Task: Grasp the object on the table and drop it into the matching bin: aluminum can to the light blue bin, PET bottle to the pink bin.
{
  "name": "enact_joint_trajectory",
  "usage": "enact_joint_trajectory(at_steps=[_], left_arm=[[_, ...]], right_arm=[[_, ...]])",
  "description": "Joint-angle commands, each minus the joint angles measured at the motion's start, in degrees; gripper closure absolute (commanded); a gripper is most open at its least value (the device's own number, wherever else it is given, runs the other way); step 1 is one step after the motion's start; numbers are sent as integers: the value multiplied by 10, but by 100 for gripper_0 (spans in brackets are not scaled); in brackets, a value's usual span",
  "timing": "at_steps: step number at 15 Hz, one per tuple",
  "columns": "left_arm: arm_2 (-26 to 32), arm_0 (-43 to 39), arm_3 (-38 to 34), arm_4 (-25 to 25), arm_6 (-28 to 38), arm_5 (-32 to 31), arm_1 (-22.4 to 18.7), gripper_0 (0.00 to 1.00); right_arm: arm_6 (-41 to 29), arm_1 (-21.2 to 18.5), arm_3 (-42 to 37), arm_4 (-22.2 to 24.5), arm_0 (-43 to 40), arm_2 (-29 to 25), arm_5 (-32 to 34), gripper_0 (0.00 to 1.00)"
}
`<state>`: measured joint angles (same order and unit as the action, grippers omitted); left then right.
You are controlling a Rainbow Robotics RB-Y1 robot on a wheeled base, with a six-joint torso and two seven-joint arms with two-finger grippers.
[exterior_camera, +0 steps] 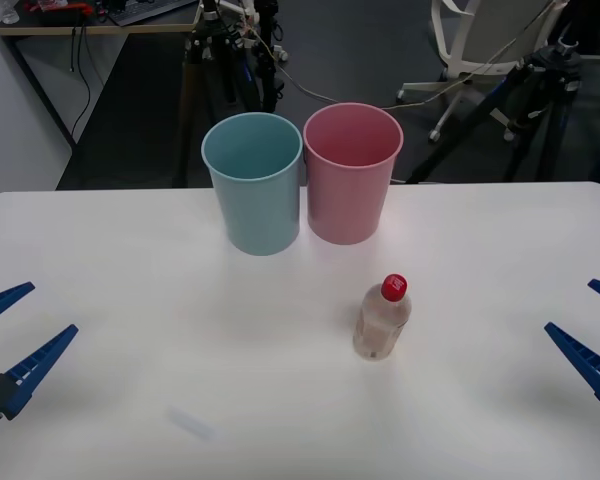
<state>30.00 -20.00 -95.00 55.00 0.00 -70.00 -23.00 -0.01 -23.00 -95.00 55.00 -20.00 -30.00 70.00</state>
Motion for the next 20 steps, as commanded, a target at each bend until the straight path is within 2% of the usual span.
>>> enact_joint_trajectory(at_steps=[1,7,8,10,12,15,20], left_arm=[[0,0,0,0,0,0,0,0],[0,0,0,0,0,0,0,0],[0,0,0,0,0,0,0,0],[0,0,0,0,0,0,0,0],[0,0,0,0,0,0,0,0],[0,0,0,0,0,0,0,0],[0,0,0,0,0,0,0,0]], right_arm=[[3,16,3,-17,-5,-10,3,0],[19,-1,3,-41,-30,-9,8,0],[35,-4,3,-44,-36,-7,8,0],[114,-16,3,-53,-51,10,9,0],[190,-34,27,-62,-55,37,29,0],[255,-75,60,-84,-50,97,47,0],[263,-120,61,-93,-35,195,21,0]])
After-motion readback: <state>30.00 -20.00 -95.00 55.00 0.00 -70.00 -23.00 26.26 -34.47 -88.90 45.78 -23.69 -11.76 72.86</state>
